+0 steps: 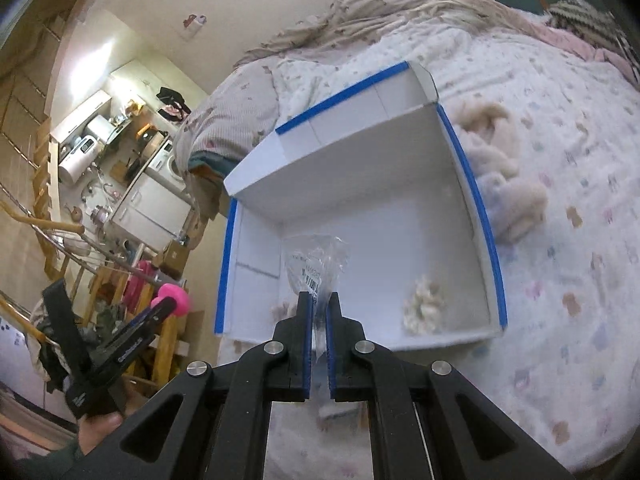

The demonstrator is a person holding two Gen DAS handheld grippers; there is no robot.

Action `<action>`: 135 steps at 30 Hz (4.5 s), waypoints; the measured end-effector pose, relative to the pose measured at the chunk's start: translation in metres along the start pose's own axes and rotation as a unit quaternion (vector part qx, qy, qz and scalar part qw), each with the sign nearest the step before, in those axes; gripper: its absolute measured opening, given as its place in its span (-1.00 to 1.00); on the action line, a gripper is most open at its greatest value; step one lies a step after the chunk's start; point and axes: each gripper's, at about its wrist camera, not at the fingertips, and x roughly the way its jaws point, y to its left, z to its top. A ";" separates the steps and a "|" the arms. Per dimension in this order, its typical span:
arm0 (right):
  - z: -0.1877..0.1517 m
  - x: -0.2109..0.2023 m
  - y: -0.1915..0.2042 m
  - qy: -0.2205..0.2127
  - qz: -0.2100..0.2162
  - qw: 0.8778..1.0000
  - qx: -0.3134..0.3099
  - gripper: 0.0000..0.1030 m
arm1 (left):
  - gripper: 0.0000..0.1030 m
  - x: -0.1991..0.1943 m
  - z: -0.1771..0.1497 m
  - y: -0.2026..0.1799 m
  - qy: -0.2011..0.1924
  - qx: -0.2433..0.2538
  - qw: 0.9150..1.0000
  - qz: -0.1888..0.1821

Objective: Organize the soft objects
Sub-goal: 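Carry the duck and the plastic bag over the box with both tools, then open the left tool to drop the pink duck while the right tool drops the bag, then move both open tools back over the items beside the box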

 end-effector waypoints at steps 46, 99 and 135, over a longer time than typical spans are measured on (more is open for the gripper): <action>0.017 0.124 -0.019 0.081 -0.102 0.989 -0.072 -0.85 | -0.44 0.139 0.015 -0.077 0.089 0.083 0.992 -0.043; 0.022 0.079 0.003 -0.007 -0.106 0.992 -0.063 1.00 | 0.36 0.091 0.014 -0.059 0.049 0.051 0.997 -0.017; -0.045 0.028 -0.029 0.071 -0.159 0.985 0.016 1.00 | 0.36 0.045 -0.033 -0.018 0.101 0.014 0.994 -0.038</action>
